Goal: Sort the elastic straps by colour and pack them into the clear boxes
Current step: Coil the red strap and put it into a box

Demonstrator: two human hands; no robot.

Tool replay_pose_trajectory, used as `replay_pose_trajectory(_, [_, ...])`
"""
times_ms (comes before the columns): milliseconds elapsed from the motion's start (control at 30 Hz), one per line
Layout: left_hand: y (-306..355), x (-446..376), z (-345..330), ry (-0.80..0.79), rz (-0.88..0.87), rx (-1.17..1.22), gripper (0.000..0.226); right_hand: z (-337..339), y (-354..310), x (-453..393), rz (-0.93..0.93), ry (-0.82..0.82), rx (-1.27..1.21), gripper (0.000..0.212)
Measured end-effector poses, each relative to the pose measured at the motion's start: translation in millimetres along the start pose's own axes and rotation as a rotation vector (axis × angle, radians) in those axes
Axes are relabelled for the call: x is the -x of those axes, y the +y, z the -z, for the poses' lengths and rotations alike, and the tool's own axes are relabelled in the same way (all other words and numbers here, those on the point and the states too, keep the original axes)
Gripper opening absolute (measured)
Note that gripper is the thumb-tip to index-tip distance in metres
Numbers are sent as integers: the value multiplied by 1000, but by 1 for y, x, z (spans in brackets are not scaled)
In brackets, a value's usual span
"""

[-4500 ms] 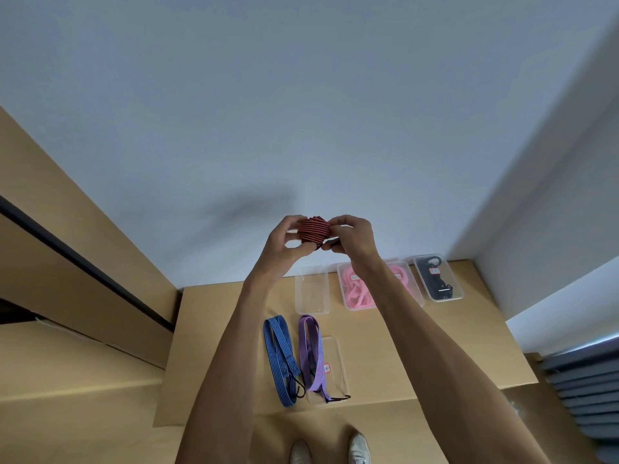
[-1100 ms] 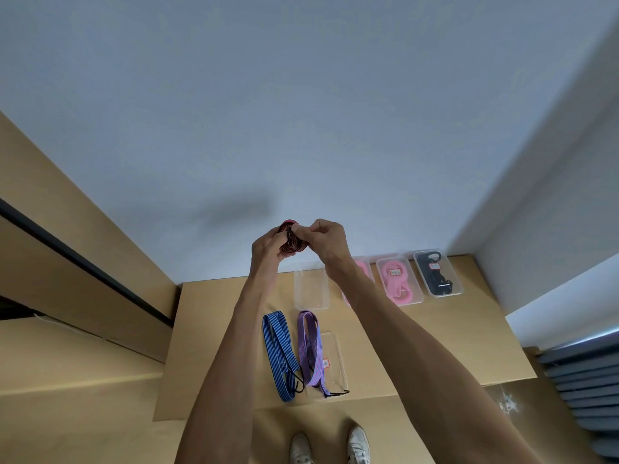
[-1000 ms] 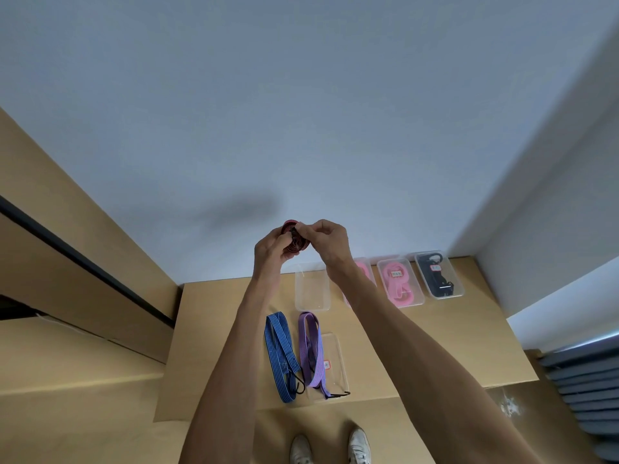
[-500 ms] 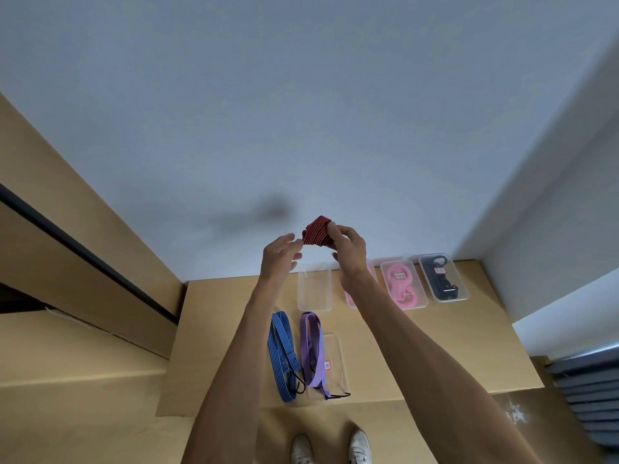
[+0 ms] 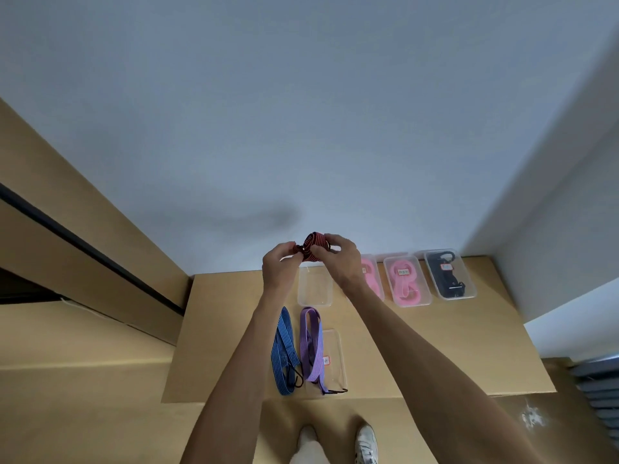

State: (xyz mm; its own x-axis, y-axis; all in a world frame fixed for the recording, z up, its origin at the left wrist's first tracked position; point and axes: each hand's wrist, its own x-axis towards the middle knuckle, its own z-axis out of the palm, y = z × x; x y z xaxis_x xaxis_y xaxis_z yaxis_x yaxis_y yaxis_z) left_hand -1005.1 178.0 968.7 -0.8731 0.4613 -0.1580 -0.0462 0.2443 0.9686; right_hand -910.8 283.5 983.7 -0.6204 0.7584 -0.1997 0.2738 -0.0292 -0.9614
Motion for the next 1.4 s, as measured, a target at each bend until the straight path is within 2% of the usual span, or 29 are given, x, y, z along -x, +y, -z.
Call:
replay_pose_trajectory(167, [-27,5,0,110,62,-170,22,-13,32,-1,-62,-17,174,55])
replay_pose_trajectory(400, [-82,-23,-15,51,192,-281,20,-37,75,-20,-187,-13,230,55])
replay_pose_trajectory(500, [-106,-42,-18,2,174,-350,21,-50,89,-32,-218,-12,256,62])
replay_pose_trajectory(667, [-135,-77,-19,-66,105,-453,26,-73,107,-57,-236,49,288,61])
replay_pose_trajectory(833, [-150,-104,-30,-84,86,-453,26,-79,120,-83,-258,61,350,57])
replay_pose_trajectory(1033, [-166,-129,-47,-90,108,-428,35,-86,141,-115,-126,152,548,38])
replay_pose_trajectory(1133, [-175,-135,-52,-114,86,-445,34,-86,157,-130,-100,100,667,34])
replay_pose_trajectory(1300, [-181,-143,-55,-149,-50,-637,32,-84,177,-140,-39,58,780,28])
replay_pose_trajectory(1400, [-183,-143,-57,-134,-172,-813,23,-82,185,-141,5,10,884,34])
